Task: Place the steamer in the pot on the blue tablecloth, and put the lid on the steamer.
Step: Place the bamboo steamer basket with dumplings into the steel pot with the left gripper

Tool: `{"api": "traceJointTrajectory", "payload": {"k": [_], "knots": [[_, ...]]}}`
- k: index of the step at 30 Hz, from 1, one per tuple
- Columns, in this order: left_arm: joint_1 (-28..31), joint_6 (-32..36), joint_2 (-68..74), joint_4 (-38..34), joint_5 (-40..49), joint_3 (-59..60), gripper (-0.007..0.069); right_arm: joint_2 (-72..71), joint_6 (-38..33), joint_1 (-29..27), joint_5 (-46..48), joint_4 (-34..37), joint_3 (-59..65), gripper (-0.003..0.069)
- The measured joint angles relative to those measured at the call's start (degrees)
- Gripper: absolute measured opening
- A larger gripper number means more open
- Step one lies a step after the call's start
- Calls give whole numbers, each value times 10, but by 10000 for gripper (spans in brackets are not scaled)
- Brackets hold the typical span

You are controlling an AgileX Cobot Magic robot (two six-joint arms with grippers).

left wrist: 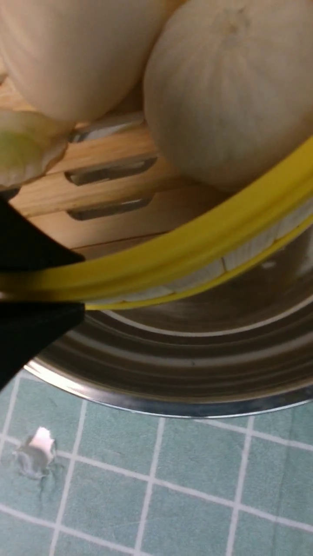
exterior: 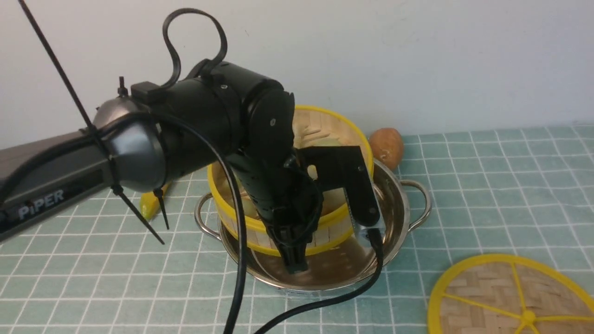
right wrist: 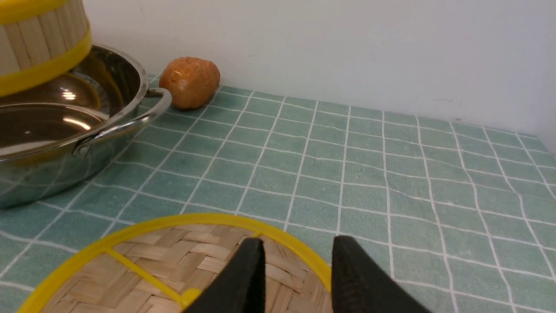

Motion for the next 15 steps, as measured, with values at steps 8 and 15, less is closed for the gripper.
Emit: {"api": "traceJointTrajectory", "payload": {"k": [8,15], "knots": [[0,10,19,-10,-11,-1,50,0,0,0,0,0,0,242],[0,44,46,-52,-14,-1,50,0,0,0,0,0,0,242]]}}
